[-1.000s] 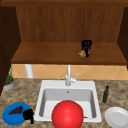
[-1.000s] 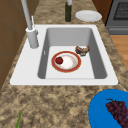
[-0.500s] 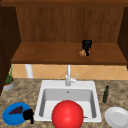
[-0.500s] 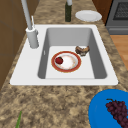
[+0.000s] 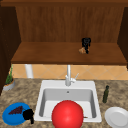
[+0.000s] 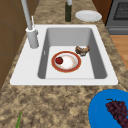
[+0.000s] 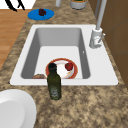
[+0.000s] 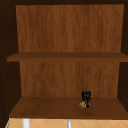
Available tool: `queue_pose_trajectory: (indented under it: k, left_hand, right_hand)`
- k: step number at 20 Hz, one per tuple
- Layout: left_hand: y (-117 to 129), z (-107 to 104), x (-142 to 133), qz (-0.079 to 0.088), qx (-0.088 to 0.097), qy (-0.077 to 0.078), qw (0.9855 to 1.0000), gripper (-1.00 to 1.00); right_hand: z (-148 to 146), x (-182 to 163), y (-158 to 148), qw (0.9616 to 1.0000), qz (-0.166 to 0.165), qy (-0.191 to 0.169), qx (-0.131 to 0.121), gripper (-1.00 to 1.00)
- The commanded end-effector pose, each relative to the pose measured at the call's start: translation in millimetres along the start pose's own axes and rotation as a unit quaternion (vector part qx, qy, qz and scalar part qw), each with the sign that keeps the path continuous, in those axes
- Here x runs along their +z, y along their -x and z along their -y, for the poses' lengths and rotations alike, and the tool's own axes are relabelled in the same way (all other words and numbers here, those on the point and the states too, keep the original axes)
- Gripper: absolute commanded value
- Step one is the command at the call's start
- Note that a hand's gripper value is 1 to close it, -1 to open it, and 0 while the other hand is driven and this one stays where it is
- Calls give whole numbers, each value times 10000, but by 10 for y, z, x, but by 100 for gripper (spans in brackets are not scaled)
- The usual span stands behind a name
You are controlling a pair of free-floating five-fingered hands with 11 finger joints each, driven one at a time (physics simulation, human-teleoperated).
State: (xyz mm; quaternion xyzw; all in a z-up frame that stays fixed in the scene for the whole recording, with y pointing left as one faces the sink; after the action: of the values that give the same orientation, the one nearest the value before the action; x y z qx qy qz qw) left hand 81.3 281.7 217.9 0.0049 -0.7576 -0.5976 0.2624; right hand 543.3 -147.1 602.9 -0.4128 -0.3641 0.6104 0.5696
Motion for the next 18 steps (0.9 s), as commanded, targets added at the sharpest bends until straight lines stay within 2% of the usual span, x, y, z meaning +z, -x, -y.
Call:
queue_pose_trajectory:
  k: [1, 3, 6, 7, 9, 10, 14, 18]
  left_hand:
    - [0, 0, 0, 0, 0, 0, 10000, 0]
    - [0, 0, 0, 0, 0, 0, 10000, 0]
    - [0, 0, 0, 0, 0, 0, 10000, 0]
    - [0, 0, 0, 0, 0, 0, 10000, 0]
    - [0, 0, 0, 0, 0, 0, 10000, 0]
    - [0, 0, 0, 0, 0, 0, 10000, 0]
    - [0, 0, 0, 0, 0, 0, 10000, 0]
    - [0, 0, 0, 0, 0, 0, 10000, 0]
  right_hand:
    - [-287, -123, -25, 9998, -214, 17, 13, 100]
    - [-328, -27, -31, 9998, -77, 5, 164, 100]
    - [-222, -48, -28, 9998, -49, -127, 142, 100]
    - [-178, -21, -25, 9999, -40, -64, 107, -100]
    - [-74, -16, -21, 9998, -80, 101, -131, -100]
    - [28, -4, -15, 9998, -157, 130, -83, -100]
    - [371, 122, 97, 9997, -120, 141, -141, -100]
    - [551, 434, 194, 9996, -115, 126, -240, -100]
